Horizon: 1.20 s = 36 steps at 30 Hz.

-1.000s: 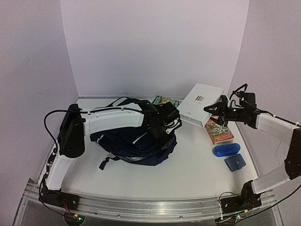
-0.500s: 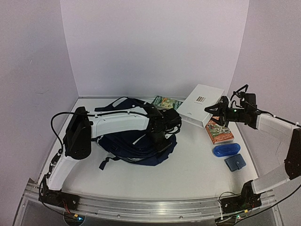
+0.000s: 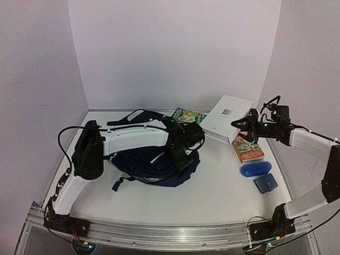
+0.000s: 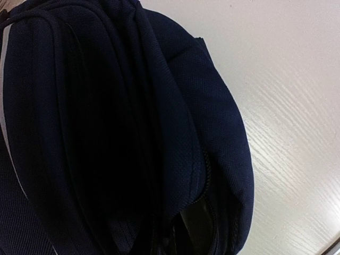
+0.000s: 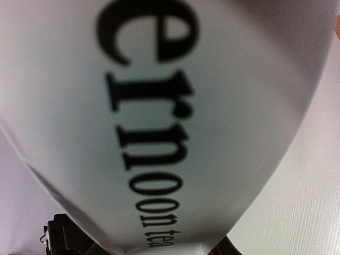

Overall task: Pack the student bag
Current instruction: Place the book in the student bag.

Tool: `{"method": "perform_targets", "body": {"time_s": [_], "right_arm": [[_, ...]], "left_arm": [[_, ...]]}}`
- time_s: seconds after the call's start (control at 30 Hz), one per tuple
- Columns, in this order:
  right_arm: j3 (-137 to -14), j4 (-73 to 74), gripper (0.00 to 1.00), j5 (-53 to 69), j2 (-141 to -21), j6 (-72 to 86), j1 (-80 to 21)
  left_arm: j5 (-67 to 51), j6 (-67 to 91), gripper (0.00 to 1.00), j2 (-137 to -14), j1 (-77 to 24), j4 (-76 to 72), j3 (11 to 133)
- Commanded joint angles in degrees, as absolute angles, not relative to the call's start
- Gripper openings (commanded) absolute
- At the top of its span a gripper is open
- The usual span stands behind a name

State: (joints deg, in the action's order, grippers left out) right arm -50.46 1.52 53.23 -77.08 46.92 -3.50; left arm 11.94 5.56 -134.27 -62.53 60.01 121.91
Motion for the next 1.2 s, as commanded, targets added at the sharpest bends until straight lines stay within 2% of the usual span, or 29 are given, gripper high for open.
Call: {"method": "perform_targets", "body": {"time_s": [0.0, 0.3, 0.43, 0.6, 0.83, 1.17], "right_arm": [[-52.36, -1.42, 0.08, 54.84, -74.26, 47.92, -3.02], [-50.46, -1.76, 0.04, 55.63, -73.82, 47.38, -3.07], [-47.57, -7.87, 0.02, 56.79, -74.76, 51.87, -3.87], [-47.63, -12.17, 0.00, 55.61, -77.26, 53.60, -9.32], [-54.31, -13.74, 0.00, 53.31, -84.88, 53.53, -19.25], [-58.00, -24.70, 0.00, 53.31, -96.88, 61.98, -26.57]], "left_arm": [[8.47, 10.38, 0.00, -123.76, -60.04, 52.98, 123.41], [5.41, 17.04, 0.00, -109.82, -52.08, 42.59, 116.63], [5.92, 17.11, 0.00, -107.00, -50.87, 40.65, 116.21], [5.67, 17.36, 0.00, -105.48, -50.13, 39.67, 117.38], [4.86, 17.71, 0.00, -105.63, -50.03, 38.16, 117.72], [3.57, 17.48, 0.00, -105.61, -50.02, 37.61, 118.67]]}}
